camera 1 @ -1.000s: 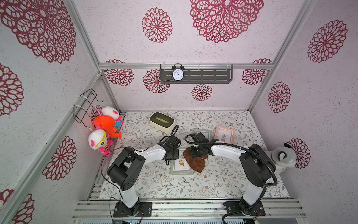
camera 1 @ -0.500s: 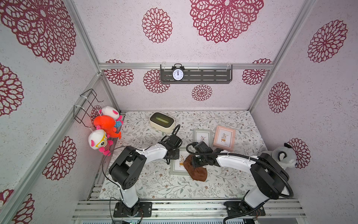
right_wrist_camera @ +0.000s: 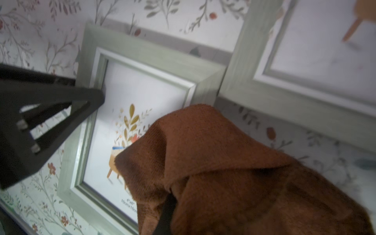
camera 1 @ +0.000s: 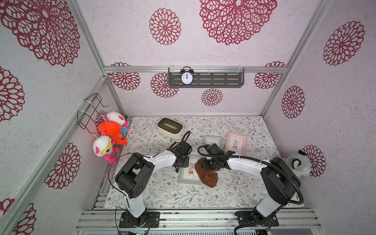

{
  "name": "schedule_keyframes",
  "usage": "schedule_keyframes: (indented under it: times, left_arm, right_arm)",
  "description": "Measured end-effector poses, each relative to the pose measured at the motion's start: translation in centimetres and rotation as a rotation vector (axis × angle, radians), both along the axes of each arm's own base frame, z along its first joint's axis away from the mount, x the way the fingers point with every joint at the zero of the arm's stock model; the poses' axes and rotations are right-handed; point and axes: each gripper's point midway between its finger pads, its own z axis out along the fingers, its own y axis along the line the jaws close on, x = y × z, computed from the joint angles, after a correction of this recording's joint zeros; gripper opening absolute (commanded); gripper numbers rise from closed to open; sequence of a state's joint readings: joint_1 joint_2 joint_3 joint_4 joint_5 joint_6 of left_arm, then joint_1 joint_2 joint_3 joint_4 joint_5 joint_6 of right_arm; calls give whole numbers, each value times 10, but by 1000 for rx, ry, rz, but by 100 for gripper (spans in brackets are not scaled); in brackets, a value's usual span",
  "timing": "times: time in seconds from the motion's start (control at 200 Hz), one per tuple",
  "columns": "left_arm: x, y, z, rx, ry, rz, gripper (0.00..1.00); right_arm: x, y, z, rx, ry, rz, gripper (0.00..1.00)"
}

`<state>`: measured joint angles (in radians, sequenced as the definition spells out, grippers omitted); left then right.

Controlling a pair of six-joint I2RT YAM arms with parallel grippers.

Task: Wipe the picture frame with a cloth
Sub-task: Wipe the dirt from the picture frame.

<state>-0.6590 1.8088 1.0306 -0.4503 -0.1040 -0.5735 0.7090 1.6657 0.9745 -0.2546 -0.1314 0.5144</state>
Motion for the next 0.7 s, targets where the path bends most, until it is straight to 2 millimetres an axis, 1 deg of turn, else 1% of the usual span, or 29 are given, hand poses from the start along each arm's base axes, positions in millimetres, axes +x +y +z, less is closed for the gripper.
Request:
schedule_keyframes:
  times: [0.095,0.165,0.245,0.355,0.485,0.57,0.635,0.701]
  left_arm:
    - [0,-1,0,11,-7,-9,0]
    - [1,-2,1,18,-11,-11,0]
    - [0,-2,1,24,-16,-12,0]
    - [0,-3,2,32,-23,-14,0]
    - [-1,-5,2,34,-24,-22,0]
    - [-3,-8,2,36,-22,-36,0]
    - [-4,-9,2,39,-21,-45,0]
    - [-4,-10,2,40,-21,-50,0]
  right_arm:
    - [12,1,0,3,-14,-2,0]
    - [13,3,-2,5,-13,4,0]
    - [9,5,-5,12,-7,13,0]
    - [-1,7,-4,25,-4,27,0]
    - [-27,11,-3,15,27,59,0]
    - [-39,13,-1,10,39,76,0]
    - [-42,11,0,2,44,76,0]
    - [-37,7,1,0,40,58,0]
